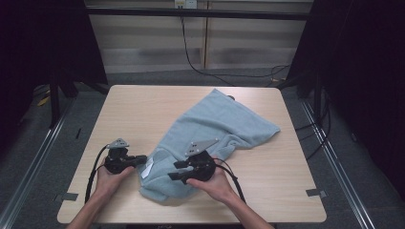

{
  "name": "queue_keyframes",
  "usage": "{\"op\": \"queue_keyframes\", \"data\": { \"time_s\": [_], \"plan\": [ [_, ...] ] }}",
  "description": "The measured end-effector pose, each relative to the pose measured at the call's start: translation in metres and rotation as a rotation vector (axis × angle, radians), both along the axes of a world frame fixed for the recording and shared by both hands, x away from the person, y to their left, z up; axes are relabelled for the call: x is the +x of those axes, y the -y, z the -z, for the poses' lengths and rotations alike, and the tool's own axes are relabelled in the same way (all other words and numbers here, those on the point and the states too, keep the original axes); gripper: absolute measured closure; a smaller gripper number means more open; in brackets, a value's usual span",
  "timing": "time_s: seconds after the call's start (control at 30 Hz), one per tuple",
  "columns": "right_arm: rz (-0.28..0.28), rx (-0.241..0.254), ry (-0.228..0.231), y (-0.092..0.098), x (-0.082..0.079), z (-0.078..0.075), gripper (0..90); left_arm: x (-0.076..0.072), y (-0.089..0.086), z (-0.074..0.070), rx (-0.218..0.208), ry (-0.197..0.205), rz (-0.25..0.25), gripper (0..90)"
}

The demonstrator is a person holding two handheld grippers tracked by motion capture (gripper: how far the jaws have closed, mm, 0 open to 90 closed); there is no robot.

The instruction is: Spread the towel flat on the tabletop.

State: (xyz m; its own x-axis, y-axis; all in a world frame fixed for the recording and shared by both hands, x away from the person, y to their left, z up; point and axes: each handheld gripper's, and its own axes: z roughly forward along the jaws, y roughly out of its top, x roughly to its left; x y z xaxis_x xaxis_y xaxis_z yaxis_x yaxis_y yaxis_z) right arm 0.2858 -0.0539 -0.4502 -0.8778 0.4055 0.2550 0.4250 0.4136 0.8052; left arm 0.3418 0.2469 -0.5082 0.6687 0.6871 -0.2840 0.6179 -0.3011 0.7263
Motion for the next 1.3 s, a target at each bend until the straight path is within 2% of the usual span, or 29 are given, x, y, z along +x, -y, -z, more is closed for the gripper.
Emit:
{"op": "queue_keyframes", "data": {
  "time_s": [0.1,0.17,0.2,0.23,0.27,0.3,0.33,0.37,0.4,0.43,0.47,0.53,0.67,0.73,0.8,0.87,0.97,1.03,1.13,1.2,1.3],
  "plan": [
    [-0.062,-0.028,-0.015,-0.014,-0.007,0.006,46.4,0.0,-0.001,-0.001,-0.036,-0.011,0.008,89.6],
    [-0.077,-0.047,-0.02,-0.018,-0.01,0.011,47.5,-0.002,-0.001,-0.002,-0.045,-0.004,0.015,89.6],
    [-0.081,-0.068,-0.017,-0.019,-0.012,0.014,52.0,-0.002,-0.001,-0.004,-0.056,-0.001,0.016,89.6],
    [-0.084,-0.088,-0.01,-0.018,-0.013,0.018,61.7,-0.003,-0.002,-0.005,-0.064,0.0,0.014,89.4],
    [-0.085,-0.085,-0.008,-0.016,-0.013,0.019,75.9,-0.003,-0.004,-0.006,-0.081,0.007,0.011,89.1],
    [-0.082,-0.067,-0.011,-0.013,-0.014,0.02,83.1,-0.003,-0.006,-0.008,-0.102,0.01,0.006,87.8],
    [-0.049,-0.06,0.0,-0.008,-0.015,0.019,85.1,-0.003,-0.008,-0.01,-0.125,0.02,-0.006,86.4],
    [-0.029,-0.052,-0.001,-0.003,-0.016,0.017,85.4,-0.005,-0.011,-0.014,-0.14,0.067,-0.034,84.2],
    [-0.008,-0.045,0.012,0.004,-0.018,0.014,85.5,-0.007,-0.013,-0.017,-0.146,0.094,-0.059,79.0],
    [0.013,-0.027,0.02,0.011,-0.019,0.011,85.5,-0.008,-0.014,-0.019,-0.157,0.102,-0.069,77.3],
    [0.033,-0.007,0.02,0.017,-0.02,0.009,85.4,-0.009,-0.015,-0.022,-0.175,0.102,-0.07,75.9],
    [0.081,0.063,0.045,0.035,-0.024,0.002,85.3,-0.01,-0.014,-0.023,-0.182,0.103,-0.067,72.3],
    [0.211,0.093,0.063,0.068,-0.025,-0.009,85.0,-0.01,-0.007,-0.02,-0.156,0.093,-0.052,68.6],
    [0.291,0.083,0.07,0.087,-0.025,-0.008,84.7,-0.011,-0.003,-0.02,-0.153,0.086,-0.043,67.2],
    [0.346,0.047,0.077,0.103,-0.026,-0.004,84.6,-0.011,0.001,-0.019,-0.141,0.086,-0.03,66.0],
    [0.405,0.004,0.038,0.118,-0.026,0.006,84.3,-0.011,0.006,-0.019,-0.129,0.083,-0.018,64.7],
    [0.465,-0.073,-0.015,0.135,-0.025,0.023,83.9,-0.013,0.015,-0.019,-0.116,0.075,0.007,62.1],
    [0.491,-0.11,-0.035,0.143,-0.022,0.033,82.7,-0.016,0.02,-0.02,-0.115,0.074,0.027,60.8],
    [0.502,-0.113,-0.057,0.154,-0.018,0.041,76.2,-0.02,0.03,-0.022,-0.12,0.077,0.09,57.5],
    [0.504,-0.113,-0.05,0.155,-0.019,0.037,70.2,-0.021,0.036,-0.019,-0.121,0.066,0.116,54.1],
    [0.48,-0.091,-0.023,0.152,-0.024,0.023,63.1,-0.021,0.048,-0.014,-0.096,0.042,0.165,50.7]
  ]
}}
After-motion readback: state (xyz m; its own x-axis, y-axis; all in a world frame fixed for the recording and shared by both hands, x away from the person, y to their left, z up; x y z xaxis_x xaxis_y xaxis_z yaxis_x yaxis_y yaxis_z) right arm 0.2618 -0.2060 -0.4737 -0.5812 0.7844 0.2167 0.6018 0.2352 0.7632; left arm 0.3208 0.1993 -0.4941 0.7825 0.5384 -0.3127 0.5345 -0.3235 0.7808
